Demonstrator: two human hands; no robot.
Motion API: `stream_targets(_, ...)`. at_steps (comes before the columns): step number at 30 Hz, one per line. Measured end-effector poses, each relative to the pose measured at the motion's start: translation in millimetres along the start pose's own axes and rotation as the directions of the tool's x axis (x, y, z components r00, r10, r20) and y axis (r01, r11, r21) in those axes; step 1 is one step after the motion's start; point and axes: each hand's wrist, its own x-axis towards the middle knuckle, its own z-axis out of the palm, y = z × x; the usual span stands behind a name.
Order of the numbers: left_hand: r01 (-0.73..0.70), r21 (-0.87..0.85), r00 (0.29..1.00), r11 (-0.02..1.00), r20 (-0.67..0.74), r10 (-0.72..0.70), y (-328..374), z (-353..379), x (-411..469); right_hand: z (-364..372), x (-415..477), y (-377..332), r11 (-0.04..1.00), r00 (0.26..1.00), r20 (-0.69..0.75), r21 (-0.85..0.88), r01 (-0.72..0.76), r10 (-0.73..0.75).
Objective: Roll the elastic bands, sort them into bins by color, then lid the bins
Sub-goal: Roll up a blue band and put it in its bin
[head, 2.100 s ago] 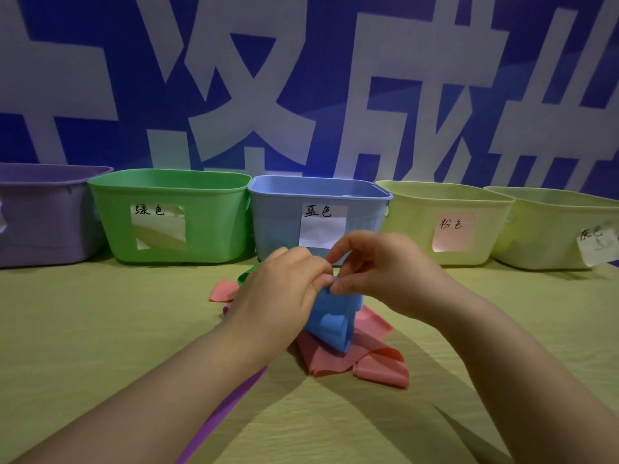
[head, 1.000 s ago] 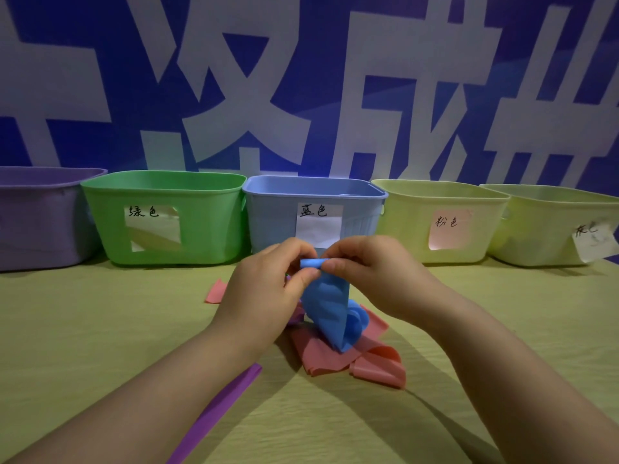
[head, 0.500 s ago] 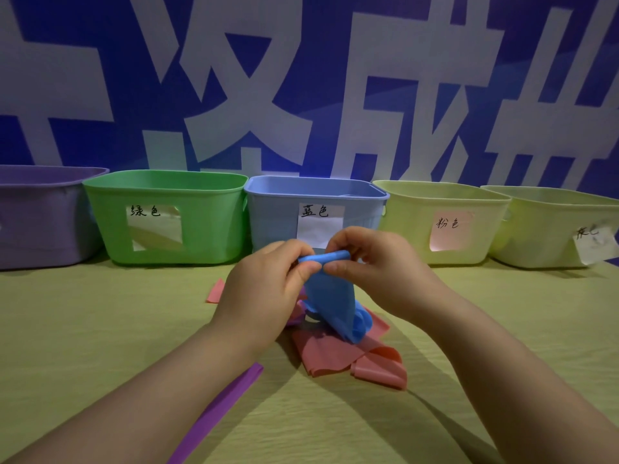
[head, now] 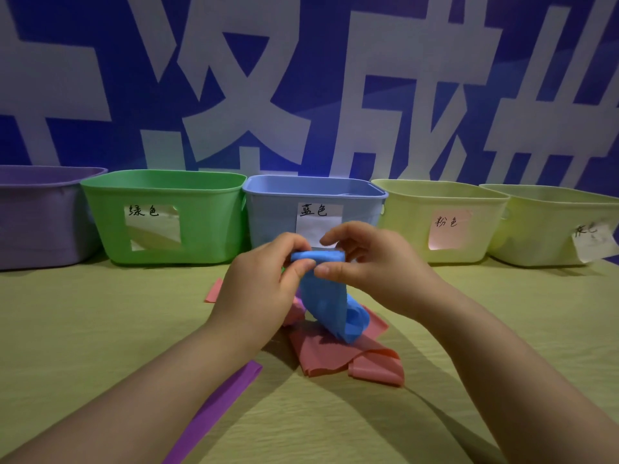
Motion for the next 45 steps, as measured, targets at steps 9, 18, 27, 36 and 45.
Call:
stream_targets(9, -0.018, -0.064, 1.000, 0.998, 0.024, 0.019, 2.4, 1.1, -1.6, -2.1, -0.9, 0.6, 0.999, 1.000, -0.016, -0.047, -0.008, 0.007)
stream_targets(18, -0.008, -0.066, 1.000, 0.998, 0.024, 0.009, 0.1, 2.1, -0.3, -0.9, -1.1, -0.1, 0.999, 0.998, 0.054, -0.010, -0.032, 0.033)
stream_targets(27, 0.031, -0.098, 0.999, 0.995, 0.028, -0.028, 2.0, 1.8, 0.5, -0.3, -1.3, 1.2, 0.998, 1.000, 0.019, -0.060, 0.010, -0.009)
stream_targets(36, -0.027, -0.045, 1.000, 0.999, 0.002, 0.027, -2.6, 1.5, 1.9, 0.1, -1.3, 0.9, 0.999, 0.996, 0.073, 0.000, -0.053, 0.053)
stream_targets(45, 0.017, -0.075, 1.000, 0.997, -0.015, -0.018, 0.5, 1.7, 1.4, -1.3, -0.1, 1.1, 0.996, 1.000, -0.022, -0.090, 0.012, -0.014)
